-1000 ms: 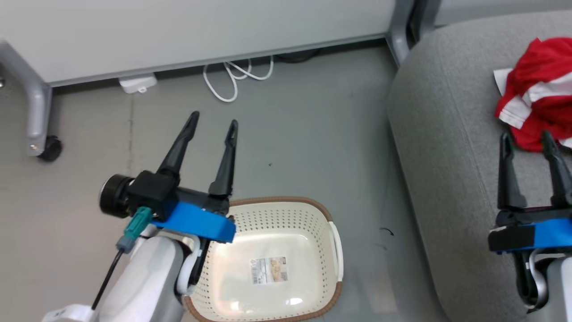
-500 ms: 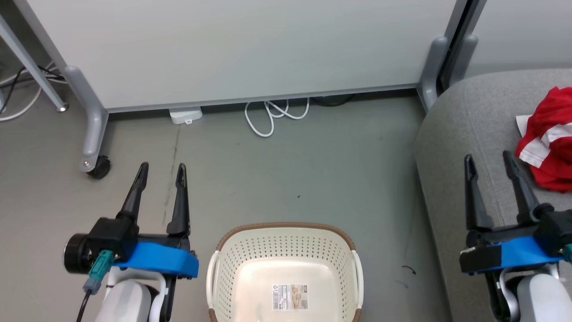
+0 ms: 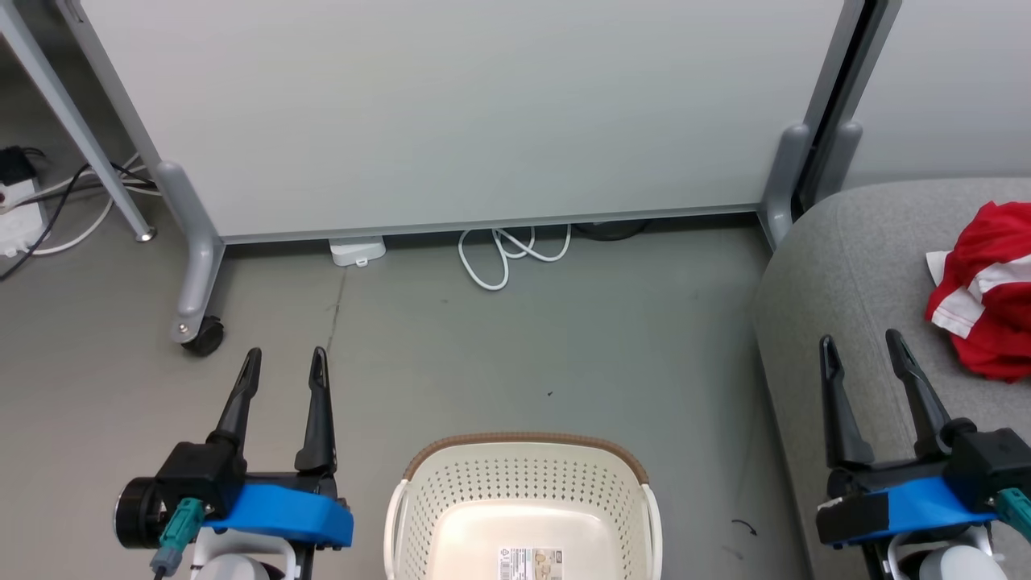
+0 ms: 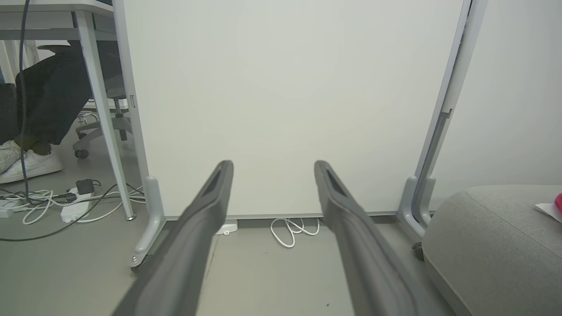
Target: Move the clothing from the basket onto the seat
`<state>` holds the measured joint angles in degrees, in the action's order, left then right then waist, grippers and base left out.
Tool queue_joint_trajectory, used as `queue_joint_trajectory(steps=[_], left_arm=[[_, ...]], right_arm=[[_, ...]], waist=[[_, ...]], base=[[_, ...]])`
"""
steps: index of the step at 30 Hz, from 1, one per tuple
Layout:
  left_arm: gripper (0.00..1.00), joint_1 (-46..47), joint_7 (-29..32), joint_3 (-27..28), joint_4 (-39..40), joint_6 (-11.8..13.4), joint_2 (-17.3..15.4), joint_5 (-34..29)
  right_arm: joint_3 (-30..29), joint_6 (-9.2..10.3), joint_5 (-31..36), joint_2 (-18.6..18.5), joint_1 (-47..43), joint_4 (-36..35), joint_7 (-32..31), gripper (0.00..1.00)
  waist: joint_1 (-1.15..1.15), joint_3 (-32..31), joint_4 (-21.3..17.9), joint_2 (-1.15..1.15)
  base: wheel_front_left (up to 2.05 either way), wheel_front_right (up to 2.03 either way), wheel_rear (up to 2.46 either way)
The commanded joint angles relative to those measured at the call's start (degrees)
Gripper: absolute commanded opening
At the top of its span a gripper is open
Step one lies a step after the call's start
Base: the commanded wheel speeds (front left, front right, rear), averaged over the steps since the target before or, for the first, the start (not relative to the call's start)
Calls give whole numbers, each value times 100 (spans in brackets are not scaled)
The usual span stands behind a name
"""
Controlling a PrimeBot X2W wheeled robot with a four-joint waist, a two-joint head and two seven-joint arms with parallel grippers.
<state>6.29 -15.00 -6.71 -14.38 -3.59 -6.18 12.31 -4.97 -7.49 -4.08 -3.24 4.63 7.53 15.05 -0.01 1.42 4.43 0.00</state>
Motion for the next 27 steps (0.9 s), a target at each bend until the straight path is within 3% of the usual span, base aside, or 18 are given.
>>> queue_joint_trajectory(steps=[1,23,24,27], left_arm=[[100,-59,-26,33,-22,-39,20,-38],[100,-238,-27,281,-145,-241,136,-241],[0,-239,1,256,-146,-229,128,-228],[0,-342,45,248,-300,-228,145,-197]], right_arm=[[2,-2,-17,24,-112,-37,19,100],[15,-1,-127,40,-298,-32,19,100],[25,1,-125,26,-233,-26,0,0],[22,1,-153,40,-274,147,-29,0]], waist=[[1,-51,13,0],[1,-239,34,0],[1,-240,35,0],[1,-240,34,0]], base=[[0,0,0],[0,0,0],[0,0,0],[0,0,0]])
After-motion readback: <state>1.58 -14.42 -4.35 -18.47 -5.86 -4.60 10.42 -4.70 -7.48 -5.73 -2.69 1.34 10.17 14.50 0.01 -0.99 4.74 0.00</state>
